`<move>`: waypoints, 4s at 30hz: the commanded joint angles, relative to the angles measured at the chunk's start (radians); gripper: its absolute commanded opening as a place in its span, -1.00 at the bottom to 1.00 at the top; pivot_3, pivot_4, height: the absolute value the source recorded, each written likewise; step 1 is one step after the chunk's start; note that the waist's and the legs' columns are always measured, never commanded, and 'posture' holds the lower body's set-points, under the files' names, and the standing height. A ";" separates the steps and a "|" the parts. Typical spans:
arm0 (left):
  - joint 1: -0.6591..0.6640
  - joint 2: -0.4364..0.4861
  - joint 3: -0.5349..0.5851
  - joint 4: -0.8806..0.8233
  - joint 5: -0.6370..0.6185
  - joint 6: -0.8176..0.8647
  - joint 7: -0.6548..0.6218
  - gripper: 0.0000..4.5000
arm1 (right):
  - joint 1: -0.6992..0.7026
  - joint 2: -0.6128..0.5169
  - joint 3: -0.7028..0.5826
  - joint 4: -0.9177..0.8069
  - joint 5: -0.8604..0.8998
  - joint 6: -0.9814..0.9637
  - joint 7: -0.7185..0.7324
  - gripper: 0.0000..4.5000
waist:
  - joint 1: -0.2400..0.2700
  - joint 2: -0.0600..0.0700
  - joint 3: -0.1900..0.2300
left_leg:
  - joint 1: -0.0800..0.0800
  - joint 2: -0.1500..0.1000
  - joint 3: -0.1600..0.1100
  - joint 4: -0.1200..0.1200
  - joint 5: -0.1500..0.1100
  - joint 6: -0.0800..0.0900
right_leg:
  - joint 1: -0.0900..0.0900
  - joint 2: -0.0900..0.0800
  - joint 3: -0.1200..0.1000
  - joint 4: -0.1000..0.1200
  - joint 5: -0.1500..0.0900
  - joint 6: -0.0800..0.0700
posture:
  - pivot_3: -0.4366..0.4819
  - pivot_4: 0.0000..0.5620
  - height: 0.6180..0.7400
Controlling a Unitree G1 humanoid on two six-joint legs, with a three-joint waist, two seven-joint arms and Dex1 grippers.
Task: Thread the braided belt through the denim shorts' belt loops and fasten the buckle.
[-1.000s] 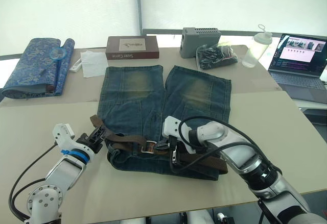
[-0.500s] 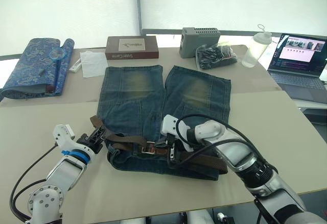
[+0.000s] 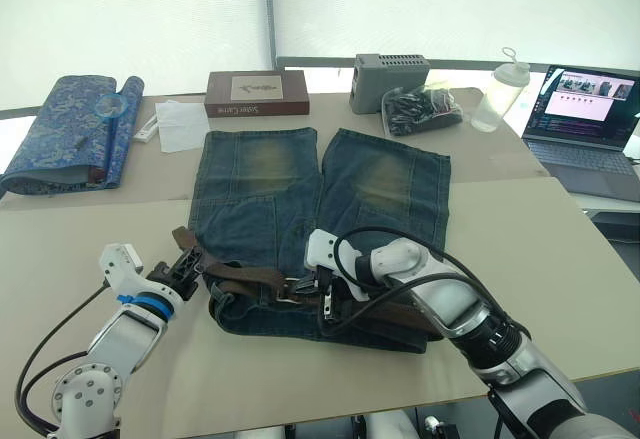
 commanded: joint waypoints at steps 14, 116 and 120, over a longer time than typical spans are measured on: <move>-0.005 0.003 0.080 0.002 -0.020 -0.009 -0.002 -1.00 | -0.009 0.014 0.028 0.023 -0.046 -0.065 0.022 -0.97 | -0.006 0.000 0.000 | 0.001 0.000 0.000 0.000 0.000 0.000 | 0.000 0.001 0.000 0.000 0.000 0.000 | -0.05 -0.47 1.00; -0.323 -0.086 -0.346 0.009 -0.081 0.152 -0.158 -1.00 | 0.270 0.005 -0.359 -0.143 0.271 0.250 -0.031 -0.11 | 0.008 0.007 -0.006 | 0.014 -0.003 -0.003 -0.013 -0.002 0.000 | 0.011 0.000 0.001 -0.003 -0.007 0.000 | -0.05 -0.47 1.00; -0.333 -0.094 -0.353 0.015 -0.036 0.160 -0.184 -1.00 | 0.272 -0.008 -0.526 -0.289 0.402 0.413 -0.117 0.48 | 0.006 0.007 -0.005 | 0.001 -0.003 -0.003 -0.012 0.000 -0.002 | -0.002 0.000 0.001 -0.001 -0.006 0.000 | -0.05 -0.47 1.00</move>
